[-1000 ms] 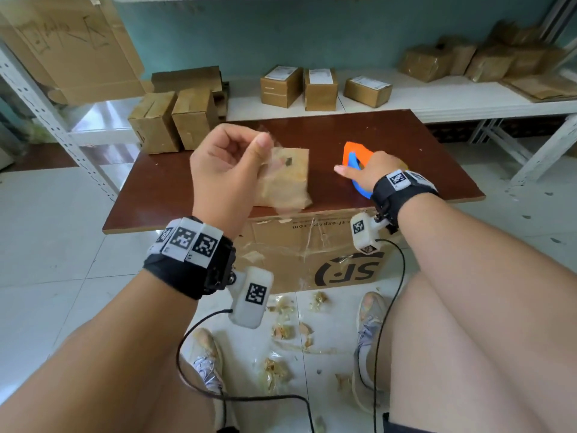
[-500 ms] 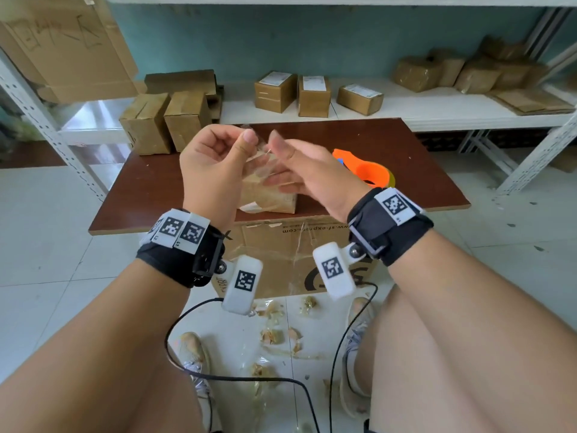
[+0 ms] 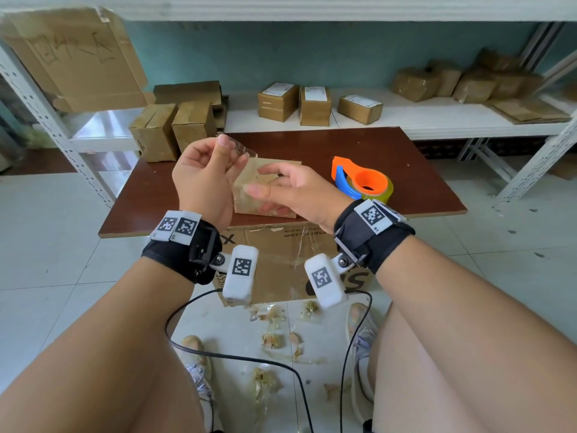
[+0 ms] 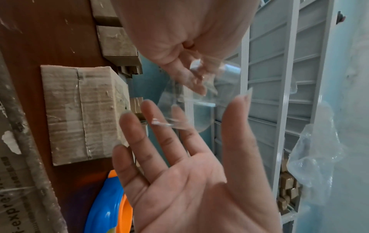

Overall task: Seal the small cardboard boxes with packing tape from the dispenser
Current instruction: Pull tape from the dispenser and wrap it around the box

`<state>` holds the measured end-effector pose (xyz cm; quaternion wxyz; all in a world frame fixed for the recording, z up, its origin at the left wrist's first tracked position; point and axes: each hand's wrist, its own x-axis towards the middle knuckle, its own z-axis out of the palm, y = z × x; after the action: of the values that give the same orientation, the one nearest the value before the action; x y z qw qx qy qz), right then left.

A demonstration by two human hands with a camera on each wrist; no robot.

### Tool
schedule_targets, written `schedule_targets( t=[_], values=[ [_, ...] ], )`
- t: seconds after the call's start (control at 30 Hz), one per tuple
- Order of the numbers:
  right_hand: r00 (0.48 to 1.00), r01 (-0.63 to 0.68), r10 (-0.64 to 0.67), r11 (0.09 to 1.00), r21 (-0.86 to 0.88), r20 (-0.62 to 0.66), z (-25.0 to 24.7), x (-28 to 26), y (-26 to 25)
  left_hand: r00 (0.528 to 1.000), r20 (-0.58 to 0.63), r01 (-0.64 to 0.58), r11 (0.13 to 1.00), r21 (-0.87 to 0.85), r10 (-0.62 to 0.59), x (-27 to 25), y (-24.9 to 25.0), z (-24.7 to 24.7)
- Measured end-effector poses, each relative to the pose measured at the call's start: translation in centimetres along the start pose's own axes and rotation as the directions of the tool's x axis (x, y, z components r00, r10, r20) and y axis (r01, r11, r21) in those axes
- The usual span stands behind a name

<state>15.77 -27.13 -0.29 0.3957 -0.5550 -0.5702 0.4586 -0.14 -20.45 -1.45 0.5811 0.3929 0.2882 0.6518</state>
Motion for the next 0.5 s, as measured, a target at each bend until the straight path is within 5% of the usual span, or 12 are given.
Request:
schedule_targets(
  t=[0.27, 0.5],
  values=[
    [0.963, 0.237, -0.259, 0.943, -0.235, -0.069, 0.8, -1.7, 0.4, 0.996, -0.039, 0.075, 0.993, -0.091, -0.078, -0.1, 0.0, 0.0],
    [0.965, 0.217, -0.263, 0.792, -0.571, 0.002, 0.2, -2.0, 1.3, 0.995, -0.034, 0.093, 0.993, -0.069, -0.095, -0.2, -0.1, 0.3]
  ],
)
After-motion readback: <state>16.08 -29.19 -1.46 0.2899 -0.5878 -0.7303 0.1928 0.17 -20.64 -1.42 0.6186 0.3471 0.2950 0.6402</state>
